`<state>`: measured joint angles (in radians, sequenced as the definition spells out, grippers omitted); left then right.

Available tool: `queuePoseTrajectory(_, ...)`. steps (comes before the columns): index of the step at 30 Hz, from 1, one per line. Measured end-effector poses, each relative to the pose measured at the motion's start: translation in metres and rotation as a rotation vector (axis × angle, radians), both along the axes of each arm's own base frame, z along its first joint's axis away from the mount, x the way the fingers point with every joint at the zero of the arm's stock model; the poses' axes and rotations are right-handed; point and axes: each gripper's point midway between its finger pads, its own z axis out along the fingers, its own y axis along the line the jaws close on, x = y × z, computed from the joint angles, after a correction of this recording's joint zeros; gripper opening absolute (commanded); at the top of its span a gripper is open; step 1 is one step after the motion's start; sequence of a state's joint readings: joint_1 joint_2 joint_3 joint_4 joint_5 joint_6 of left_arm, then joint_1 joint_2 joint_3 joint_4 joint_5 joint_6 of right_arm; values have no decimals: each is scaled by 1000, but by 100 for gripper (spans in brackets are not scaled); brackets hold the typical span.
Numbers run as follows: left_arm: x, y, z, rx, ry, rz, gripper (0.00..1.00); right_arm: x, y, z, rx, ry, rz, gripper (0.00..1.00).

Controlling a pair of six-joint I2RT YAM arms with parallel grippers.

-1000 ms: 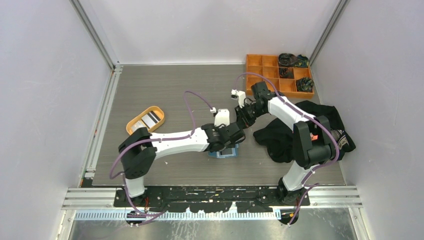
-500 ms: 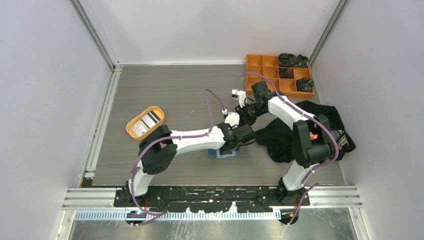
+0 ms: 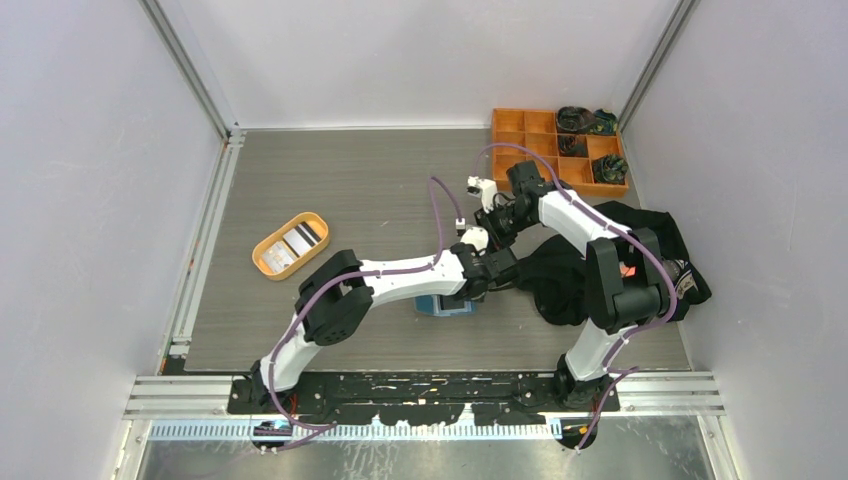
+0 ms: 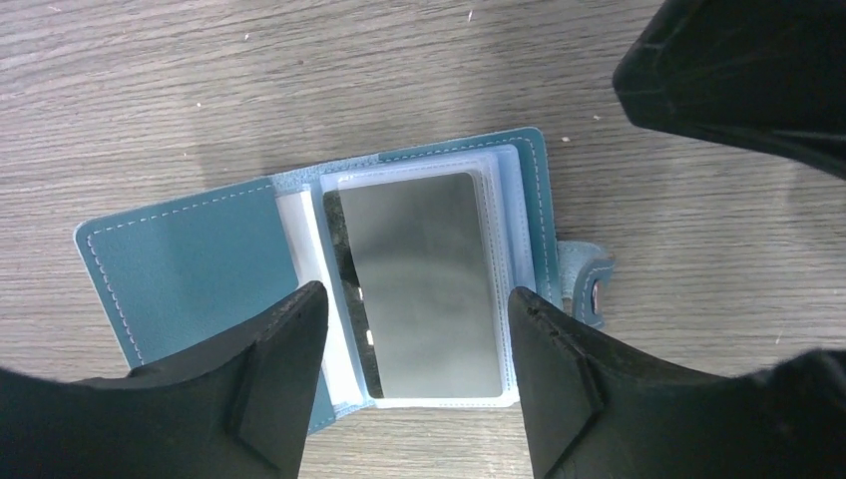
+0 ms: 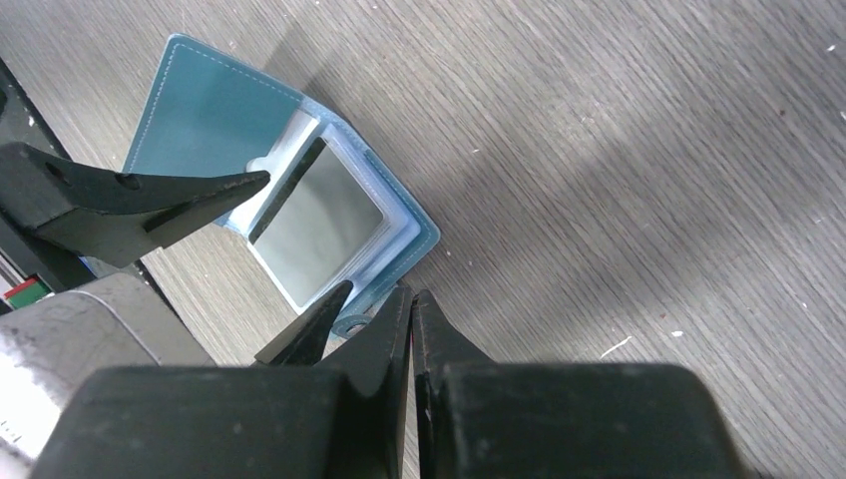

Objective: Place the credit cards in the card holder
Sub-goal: Open the card holder at the center of the board.

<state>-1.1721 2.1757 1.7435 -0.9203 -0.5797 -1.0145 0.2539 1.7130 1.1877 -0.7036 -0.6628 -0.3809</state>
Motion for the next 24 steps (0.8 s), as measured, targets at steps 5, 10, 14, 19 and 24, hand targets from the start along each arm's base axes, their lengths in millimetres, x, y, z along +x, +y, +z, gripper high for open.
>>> queuePoseTrajectory(5, -1, 3, -4, 36, 13, 4, 69, 1, -2, -2, -11, 1, -7, 10)
queuePoseTrajectory(10, -2, 4, -7, 47, 21, 0, 70, 1, -1, -1, -6, -1, -2, 10)
queuePoseTrajectory(14, -2, 4, -7, 48, 26, -5, 69, 1, -1, -1, -7, 0, -2, 10)
queuePoseTrajectory(19, -3, 4, -7, 46, 32, -9, 45, 1, -2, -2, -10, 5, -4, 10)
queuePoseTrajectory(24, -4, 9, -9, 80, 40, -27, 33, -2, -2, -6, -16, 26, -4, 10)
